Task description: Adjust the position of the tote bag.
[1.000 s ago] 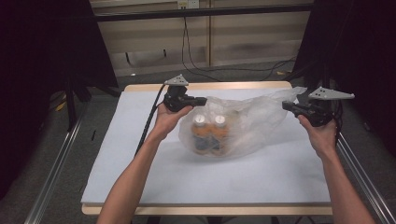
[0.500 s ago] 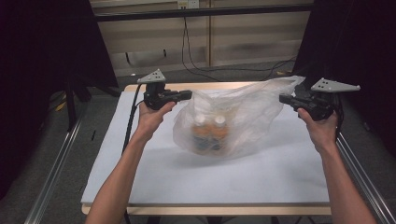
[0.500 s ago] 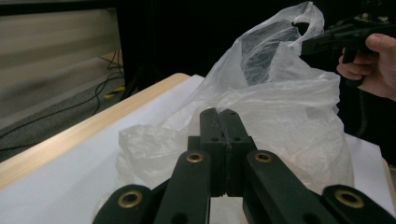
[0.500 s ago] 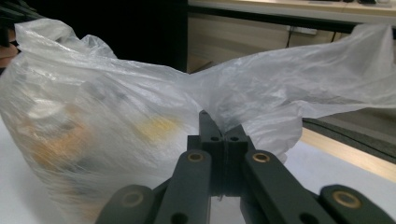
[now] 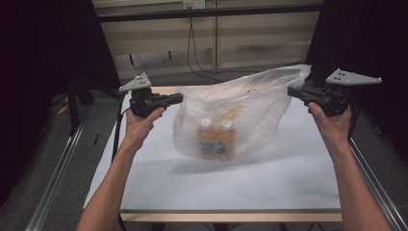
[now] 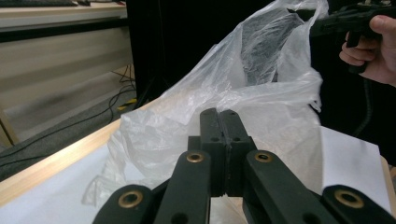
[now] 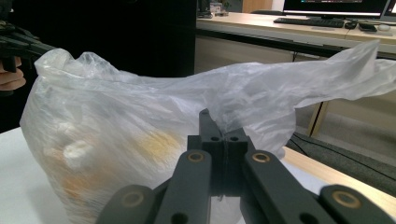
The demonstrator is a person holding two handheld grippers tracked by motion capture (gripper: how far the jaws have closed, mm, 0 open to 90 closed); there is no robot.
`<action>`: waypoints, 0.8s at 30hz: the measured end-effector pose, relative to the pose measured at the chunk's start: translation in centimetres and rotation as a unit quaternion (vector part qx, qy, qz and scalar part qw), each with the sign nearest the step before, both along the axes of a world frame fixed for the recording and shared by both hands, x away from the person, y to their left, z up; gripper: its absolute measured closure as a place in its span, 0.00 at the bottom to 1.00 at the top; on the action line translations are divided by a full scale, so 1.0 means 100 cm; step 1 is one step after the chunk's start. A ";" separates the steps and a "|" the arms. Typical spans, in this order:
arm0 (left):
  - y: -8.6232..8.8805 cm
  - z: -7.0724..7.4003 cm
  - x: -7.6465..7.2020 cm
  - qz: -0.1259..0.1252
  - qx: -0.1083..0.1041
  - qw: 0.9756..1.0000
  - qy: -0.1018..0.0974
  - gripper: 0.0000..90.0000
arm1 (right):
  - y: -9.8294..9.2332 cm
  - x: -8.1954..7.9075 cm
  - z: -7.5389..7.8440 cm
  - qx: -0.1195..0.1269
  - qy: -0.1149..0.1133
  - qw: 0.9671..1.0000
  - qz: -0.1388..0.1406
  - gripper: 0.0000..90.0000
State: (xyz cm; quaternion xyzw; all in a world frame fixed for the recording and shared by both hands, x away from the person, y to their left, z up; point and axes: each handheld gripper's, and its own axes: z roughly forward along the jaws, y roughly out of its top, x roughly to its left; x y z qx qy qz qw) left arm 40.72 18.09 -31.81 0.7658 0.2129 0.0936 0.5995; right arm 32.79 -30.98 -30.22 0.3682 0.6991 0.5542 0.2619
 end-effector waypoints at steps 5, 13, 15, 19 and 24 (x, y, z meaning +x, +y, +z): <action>0.012 0.008 -0.009 0.001 -0.004 1.000 -0.015 1.00 | 0.007 -0.005 0.011 -0.006 -0.009 1.000 0.019 1.00; 0.028 0.013 -0.032 0.001 -0.003 1.000 -0.031 1.00 | 0.017 -0.020 0.024 -0.008 -0.026 0.998 0.049 1.00; 0.031 0.015 -0.039 -0.006 -0.001 0.999 -0.040 1.00 | 0.017 -0.027 0.025 -0.003 -0.032 0.998 0.053 1.00; 0.037 0.014 -0.057 -0.012 0.001 0.999 -0.051 1.00 | 0.018 -0.038 0.026 0.003 -0.037 0.997 0.066 1.00; 0.048 0.010 -0.074 -0.018 -0.002 0.998 -0.058 1.00 | 0.020 -0.050 0.025 -0.001 -0.040 0.996 0.076 1.00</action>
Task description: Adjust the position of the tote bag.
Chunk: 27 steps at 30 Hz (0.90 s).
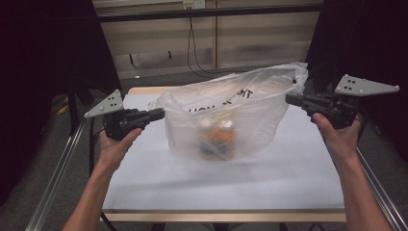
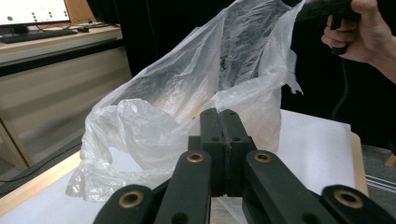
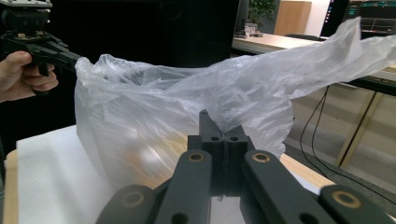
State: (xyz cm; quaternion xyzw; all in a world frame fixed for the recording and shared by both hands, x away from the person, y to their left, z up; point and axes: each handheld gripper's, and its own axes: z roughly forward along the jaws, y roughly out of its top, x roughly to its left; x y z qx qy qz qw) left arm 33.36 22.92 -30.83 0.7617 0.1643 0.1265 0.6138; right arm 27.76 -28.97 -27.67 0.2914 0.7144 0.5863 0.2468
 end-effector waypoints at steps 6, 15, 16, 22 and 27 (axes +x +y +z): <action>0.001 -0.017 -0.015 -0.006 0.022 1.000 0.006 1.00 | 0.006 -0.010 -0.010 -0.003 0.003 1.000 0.009 1.00; 0.001 -0.048 -0.011 -0.001 0.035 0.999 0.034 1.00 | 0.012 -0.007 -0.034 -0.013 0.028 0.999 0.008 1.00; 0.000 -0.050 -0.011 0.000 0.033 0.999 0.039 1.00 | 0.012 -0.006 -0.039 -0.010 0.032 0.999 0.008 1.00; -0.005 -0.062 -0.010 -0.001 0.053 0.997 0.050 1.00 | 0.014 0.001 -0.060 -0.020 0.061 0.998 0.009 1.00; -0.010 -0.074 -0.007 -0.009 0.068 0.996 0.063 1.00 | 0.014 0.005 -0.068 -0.023 0.075 0.997 0.007 1.00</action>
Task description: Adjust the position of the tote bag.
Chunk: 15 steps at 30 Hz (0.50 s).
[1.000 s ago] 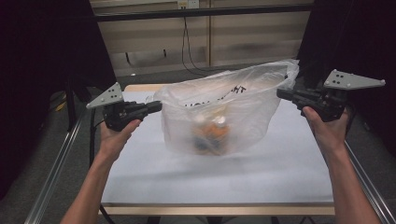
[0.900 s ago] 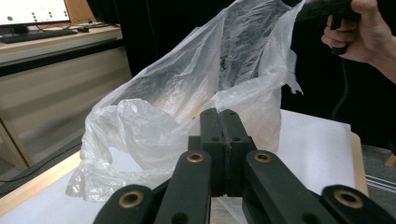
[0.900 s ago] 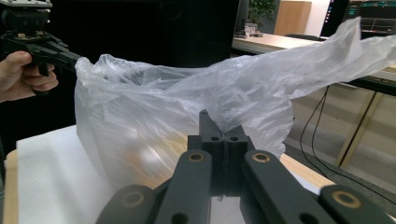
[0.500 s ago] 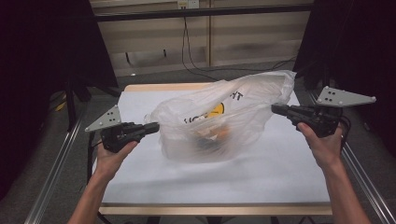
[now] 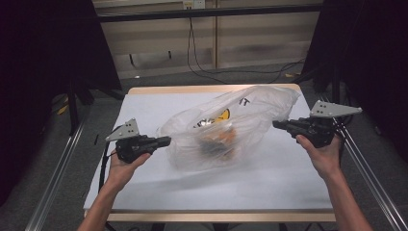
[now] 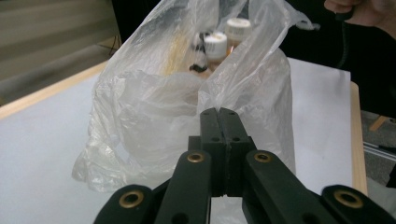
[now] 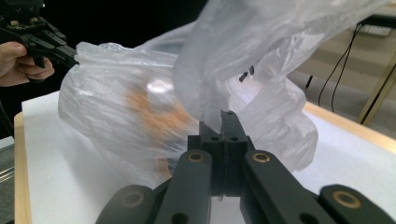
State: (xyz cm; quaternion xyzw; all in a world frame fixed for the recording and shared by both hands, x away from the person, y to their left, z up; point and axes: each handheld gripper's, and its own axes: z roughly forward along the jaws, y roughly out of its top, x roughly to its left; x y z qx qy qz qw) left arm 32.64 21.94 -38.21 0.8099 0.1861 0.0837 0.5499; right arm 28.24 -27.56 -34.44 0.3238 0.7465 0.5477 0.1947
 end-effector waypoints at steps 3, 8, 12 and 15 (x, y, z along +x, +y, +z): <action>-0.003 -0.006 0.002 -0.002 0.014 1.000 0.003 1.00 | -0.002 0.004 -0.007 -0.002 0.012 1.000 -0.004 1.00; -0.005 -0.020 0.007 -0.005 0.032 0.999 0.020 1.00 | -0.006 0.009 -0.018 -0.005 0.027 1.000 -0.012 1.00; -0.006 -0.027 0.009 -0.005 0.041 0.999 0.028 1.00 | -0.006 0.013 -0.027 -0.009 0.043 0.999 -0.012 1.00; -0.007 -0.032 0.010 -0.006 0.048 0.998 0.034 1.00 | -0.005 0.016 -0.035 -0.016 0.054 0.998 -0.011 1.00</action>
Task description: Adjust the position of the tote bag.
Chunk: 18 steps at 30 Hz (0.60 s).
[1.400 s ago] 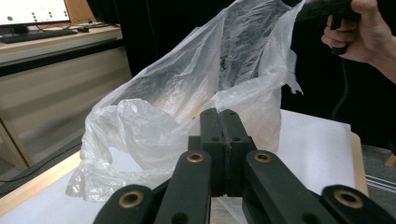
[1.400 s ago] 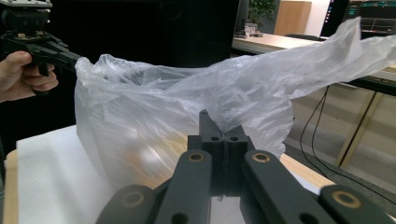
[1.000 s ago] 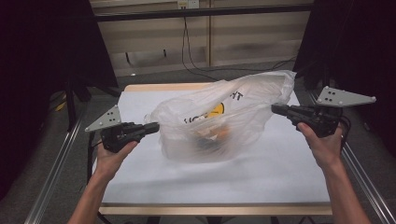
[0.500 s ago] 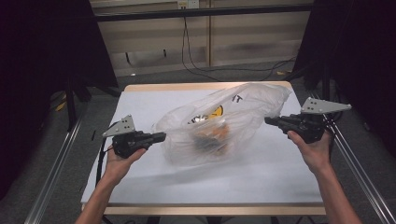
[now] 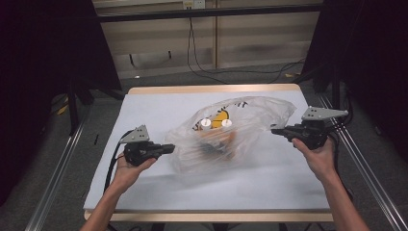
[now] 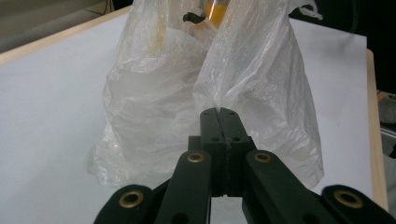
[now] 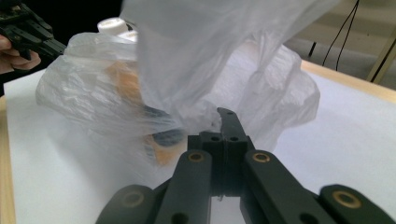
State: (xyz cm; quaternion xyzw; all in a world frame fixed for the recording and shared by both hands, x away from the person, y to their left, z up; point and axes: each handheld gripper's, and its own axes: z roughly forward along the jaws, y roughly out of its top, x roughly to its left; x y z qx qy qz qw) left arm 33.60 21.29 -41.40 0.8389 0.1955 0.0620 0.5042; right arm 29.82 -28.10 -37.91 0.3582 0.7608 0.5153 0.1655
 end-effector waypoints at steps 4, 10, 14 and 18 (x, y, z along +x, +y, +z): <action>0.000 -0.005 0.001 -0.001 0.011 1.000 0.006 1.00 | -0.001 0.004 -0.009 -0.008 0.016 1.000 0.001 1.00; 0.000 -0.012 0.002 -0.002 0.020 1.000 0.013 1.00 | -0.004 0.009 -0.023 -0.013 0.040 0.999 -0.001 1.00; -0.001 -0.022 0.004 0.002 0.019 0.999 0.026 1.00 | -0.004 0.011 -0.033 -0.020 0.055 0.998 0.002 1.00; -0.004 -0.033 0.004 0.000 0.035 0.999 0.039 1.00 | -0.002 0.014 -0.044 -0.023 0.075 0.997 0.010 1.00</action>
